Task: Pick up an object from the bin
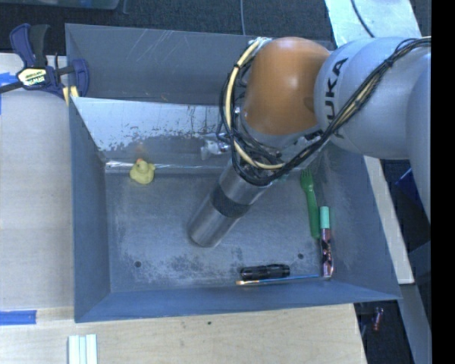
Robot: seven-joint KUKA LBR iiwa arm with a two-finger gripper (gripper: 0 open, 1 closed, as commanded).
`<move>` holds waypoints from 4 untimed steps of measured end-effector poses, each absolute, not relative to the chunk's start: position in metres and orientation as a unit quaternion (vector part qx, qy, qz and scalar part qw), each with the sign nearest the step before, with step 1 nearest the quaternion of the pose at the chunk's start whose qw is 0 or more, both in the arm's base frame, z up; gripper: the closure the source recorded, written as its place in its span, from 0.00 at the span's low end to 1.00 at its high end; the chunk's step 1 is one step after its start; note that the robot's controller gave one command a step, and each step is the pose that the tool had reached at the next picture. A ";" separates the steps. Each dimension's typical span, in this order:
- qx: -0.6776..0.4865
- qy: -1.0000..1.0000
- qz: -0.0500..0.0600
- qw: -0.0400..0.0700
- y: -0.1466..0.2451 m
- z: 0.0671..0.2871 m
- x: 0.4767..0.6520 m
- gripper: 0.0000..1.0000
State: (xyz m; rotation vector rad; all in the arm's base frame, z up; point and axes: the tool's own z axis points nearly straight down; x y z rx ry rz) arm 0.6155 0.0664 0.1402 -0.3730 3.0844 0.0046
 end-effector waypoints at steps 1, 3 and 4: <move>-0.130 0.991 0.003 0.018 0.068 0.136 0.617 0.00; -0.120 0.993 0.005 0.017 0.069 0.137 0.616 1.00; -0.120 0.993 0.005 0.013 0.069 0.148 0.613 1.00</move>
Offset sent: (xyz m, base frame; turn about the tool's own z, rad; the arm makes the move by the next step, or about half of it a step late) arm 0.0117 0.0226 -0.0702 0.0539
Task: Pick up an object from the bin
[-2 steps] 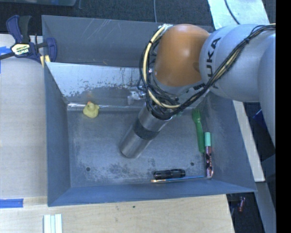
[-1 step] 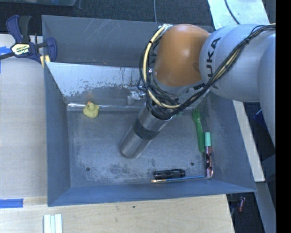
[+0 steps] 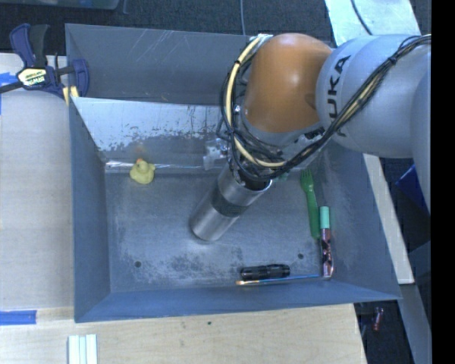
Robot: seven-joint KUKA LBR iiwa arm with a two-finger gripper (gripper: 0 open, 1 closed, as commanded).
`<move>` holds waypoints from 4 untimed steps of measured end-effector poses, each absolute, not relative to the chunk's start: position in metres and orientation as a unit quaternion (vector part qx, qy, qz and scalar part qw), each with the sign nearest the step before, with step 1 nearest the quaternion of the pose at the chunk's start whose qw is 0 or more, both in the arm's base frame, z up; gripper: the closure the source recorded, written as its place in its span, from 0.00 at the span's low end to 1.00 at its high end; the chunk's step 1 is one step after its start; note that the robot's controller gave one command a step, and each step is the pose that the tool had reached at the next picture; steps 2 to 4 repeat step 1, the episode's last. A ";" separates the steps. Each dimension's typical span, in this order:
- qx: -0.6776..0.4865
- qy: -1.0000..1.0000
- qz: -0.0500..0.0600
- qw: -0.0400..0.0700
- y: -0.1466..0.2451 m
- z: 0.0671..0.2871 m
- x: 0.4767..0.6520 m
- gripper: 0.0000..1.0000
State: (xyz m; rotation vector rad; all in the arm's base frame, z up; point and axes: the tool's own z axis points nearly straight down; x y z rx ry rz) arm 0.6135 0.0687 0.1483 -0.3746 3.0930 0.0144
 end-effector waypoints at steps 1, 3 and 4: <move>-0.120 0.993 0.005 0.014 0.069 0.162 0.614 1.00; -0.120 0.993 0.005 0.014 0.069 0.162 0.614 1.00; -0.120 0.993 0.005 0.014 0.069 0.162 0.614 1.00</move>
Offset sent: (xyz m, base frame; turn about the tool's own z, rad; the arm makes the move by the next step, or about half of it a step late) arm 0.0007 -0.0003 0.0239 0.0006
